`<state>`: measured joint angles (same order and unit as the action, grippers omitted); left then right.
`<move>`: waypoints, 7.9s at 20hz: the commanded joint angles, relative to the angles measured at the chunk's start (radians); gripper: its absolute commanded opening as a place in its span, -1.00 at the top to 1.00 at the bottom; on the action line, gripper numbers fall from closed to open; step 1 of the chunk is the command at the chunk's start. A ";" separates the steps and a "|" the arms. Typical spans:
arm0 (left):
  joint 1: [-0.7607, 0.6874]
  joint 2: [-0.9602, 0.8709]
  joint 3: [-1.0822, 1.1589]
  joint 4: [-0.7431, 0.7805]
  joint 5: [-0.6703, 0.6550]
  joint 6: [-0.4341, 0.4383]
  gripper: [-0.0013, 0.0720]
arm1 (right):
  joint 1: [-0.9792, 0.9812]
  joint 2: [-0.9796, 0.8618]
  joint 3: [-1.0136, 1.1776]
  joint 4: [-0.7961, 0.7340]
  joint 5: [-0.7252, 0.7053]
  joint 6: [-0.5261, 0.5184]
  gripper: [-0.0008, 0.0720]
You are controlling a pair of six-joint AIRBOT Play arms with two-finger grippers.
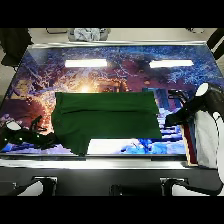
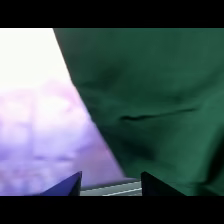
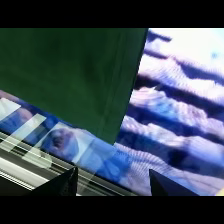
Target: Fold the shirts.
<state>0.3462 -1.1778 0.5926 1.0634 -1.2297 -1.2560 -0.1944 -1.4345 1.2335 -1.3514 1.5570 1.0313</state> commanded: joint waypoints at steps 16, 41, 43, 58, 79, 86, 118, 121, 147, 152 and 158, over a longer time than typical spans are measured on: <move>-0.080 0.076 -0.084 -0.077 0.166 0.001 0.90 | -0.001 0.053 -0.357 0.174 -0.312 -0.048 -0.58; -0.079 0.061 0.426 -0.066 0.150 -0.031 0.92 | 0.093 -0.041 0.143 0.052 -0.394 -0.048 0.88; -0.083 -0.077 0.534 -0.070 0.149 -0.031 0.92 | 0.127 -0.156 0.272 0.003 -0.431 0.019 0.88; -0.115 -0.654 1.020 -0.092 0.000 -0.080 -0.56 | 0.111 -0.454 0.512 0.137 -0.384 0.027 -0.98; -0.363 -0.341 0.976 -0.096 0.022 -0.077 0.78 | 0.039 -0.463 0.513 0.575 -0.306 0.042 0.87; -0.660 -0.443 0.723 -0.404 0.344 -0.114 0.90 | 0.169 -0.155 0.513 0.399 -0.177 0.135 0.87; -0.101 -0.088 0.829 -0.044 0.040 -0.053 0.90 | 0.731 -0.436 0.513 0.811 -0.735 0.275 0.85; -0.112 -0.078 0.789 -0.107 0.034 -0.052 0.90 | 0.768 -0.501 0.513 0.903 -0.858 0.238 -0.94; -0.144 -0.079 0.772 -0.122 0.050 0.000 0.90 | 0.361 -0.576 0.454 0.572 -0.335 0.176 0.04; -0.144 -0.079 0.772 -0.122 0.050 0.000 0.90 | 0.329 -0.552 0.482 0.721 -0.313 0.031 0.87; -0.144 -0.079 0.772 -0.122 0.051 0.000 0.90 | 0.066 -0.291 0.578 0.597 -0.152 0.106 0.87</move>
<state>0.2016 -1.2564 1.3647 0.9409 -1.1793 -1.2560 -0.0082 -1.8370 1.7756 -0.7002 1.3331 1.0966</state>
